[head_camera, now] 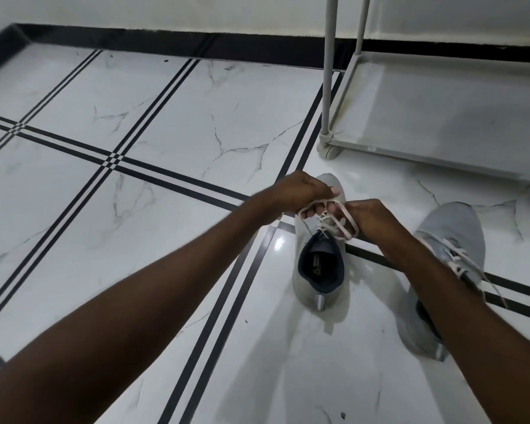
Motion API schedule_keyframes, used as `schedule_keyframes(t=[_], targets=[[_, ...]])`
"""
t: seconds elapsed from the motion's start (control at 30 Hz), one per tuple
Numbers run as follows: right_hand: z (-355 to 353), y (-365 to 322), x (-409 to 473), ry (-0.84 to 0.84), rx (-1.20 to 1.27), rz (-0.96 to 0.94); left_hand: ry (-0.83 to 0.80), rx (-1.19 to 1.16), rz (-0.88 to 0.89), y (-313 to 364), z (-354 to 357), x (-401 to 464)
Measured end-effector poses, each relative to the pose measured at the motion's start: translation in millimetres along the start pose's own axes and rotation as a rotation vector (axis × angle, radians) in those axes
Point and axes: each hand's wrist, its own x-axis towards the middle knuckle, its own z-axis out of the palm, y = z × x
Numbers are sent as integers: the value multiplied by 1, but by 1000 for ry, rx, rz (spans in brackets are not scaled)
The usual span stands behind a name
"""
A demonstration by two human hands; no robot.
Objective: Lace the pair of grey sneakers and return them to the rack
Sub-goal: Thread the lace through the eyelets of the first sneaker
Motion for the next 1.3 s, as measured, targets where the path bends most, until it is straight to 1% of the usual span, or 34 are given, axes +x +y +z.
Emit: schedule_keyframes(t=[0.07,0.1,0.17,0.23,0.33,0.4,0.47,0.5,0.57,0.6,0.67,0.7,0.73,0.8,0.83,0.9,0.97,1.03,1.1,1.13,1.17,1.2,1.23,1.3], targets=[[0,5,-3,45,-253,-154,-3,35,-13,-1,-9,-1],[0,4,-6,73,-294,-203,-9,40,-23,-2,-12,-1],[-1,1,-11,115,-252,-246,-22,21,-38,-4,-15,-3],[0,-4,-17,120,-195,-257,-34,11,-30,-5,-18,-3],[4,-8,-23,108,-214,-238,-38,49,30,-5,-21,-2],[5,-6,-23,60,-223,-194,14,204,106,-2,-24,-1],[4,-6,-25,-54,-210,-144,122,447,198,-1,-24,3],[4,-5,-24,-88,-249,-138,186,583,252,-3,-23,5],[3,-3,-21,-57,-415,-159,313,831,361,-8,-17,9],[4,-3,-19,-21,-481,-177,369,905,404,-11,-12,10],[6,-3,-15,22,-521,-227,465,948,456,-15,-3,10],[7,-3,-13,29,-487,-238,510,920,465,-16,0,11],[6,-6,-11,22,-380,-217,557,857,460,-17,3,11],[6,-15,-12,-72,17,-89,629,661,415,-17,7,11],[6,-18,-12,-127,204,-24,637,550,379,-17,9,11],[5,-23,-9,-163,411,49,609,344,300,-17,10,12],[2,-27,-6,-115,492,67,560,152,220,-18,9,12],[-2,-30,-5,-25,610,89,504,-85,140,-18,7,10],[-9,-30,-3,67,747,149,481,-294,40,-18,3,6],[-14,-26,-2,118,749,159,489,-377,-35,-19,1,3],[-20,-22,-2,175,699,152,509,-439,-130,-21,-2,0],[-25,-18,-3,255,568,119,532,-469,-230,-27,-7,-4],[-30,-12,-5,344,350,62,547,-476,-318,-35,-10,-8],[-37,2,-10,514,-224,-61,573,-393,-444,-62,-20,-10]])
